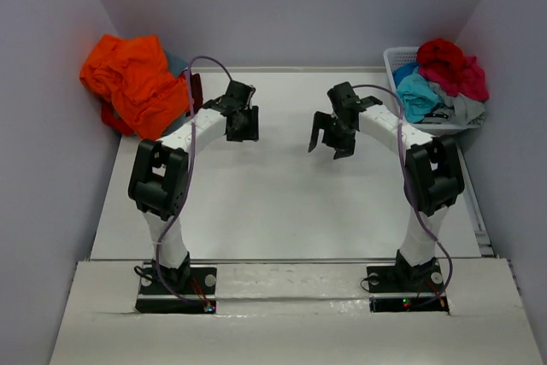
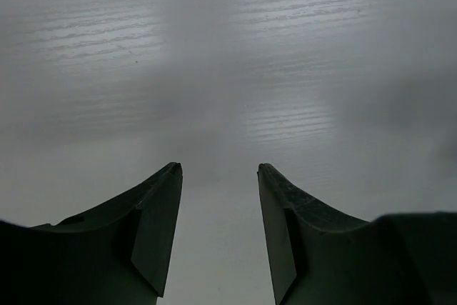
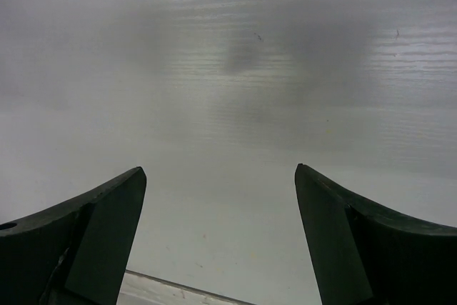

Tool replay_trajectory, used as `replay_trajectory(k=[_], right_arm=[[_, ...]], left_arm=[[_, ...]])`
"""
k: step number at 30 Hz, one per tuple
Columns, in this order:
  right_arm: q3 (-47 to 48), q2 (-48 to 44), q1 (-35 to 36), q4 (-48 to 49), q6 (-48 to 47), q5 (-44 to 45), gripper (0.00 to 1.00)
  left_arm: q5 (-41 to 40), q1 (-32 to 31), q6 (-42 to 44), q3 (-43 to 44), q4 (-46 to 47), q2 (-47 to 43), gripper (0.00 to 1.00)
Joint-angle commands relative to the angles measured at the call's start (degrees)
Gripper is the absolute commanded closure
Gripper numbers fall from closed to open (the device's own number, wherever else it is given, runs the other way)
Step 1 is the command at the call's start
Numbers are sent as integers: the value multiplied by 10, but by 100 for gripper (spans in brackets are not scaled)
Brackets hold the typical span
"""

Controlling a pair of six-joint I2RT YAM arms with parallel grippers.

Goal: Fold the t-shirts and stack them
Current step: Neatly place the folded tshirt to the corner

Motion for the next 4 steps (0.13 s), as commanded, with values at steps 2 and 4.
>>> replay_trajectory(k=[2, 4], right_arm=[[25, 3, 0, 15, -3, -5, 10], [25, 4, 0, 15, -3, -6, 9]], left_arm=[[-1, -2, -3, 9, -2, -5, 42], [0, -2, -3, 8, -3, -5, 42]])
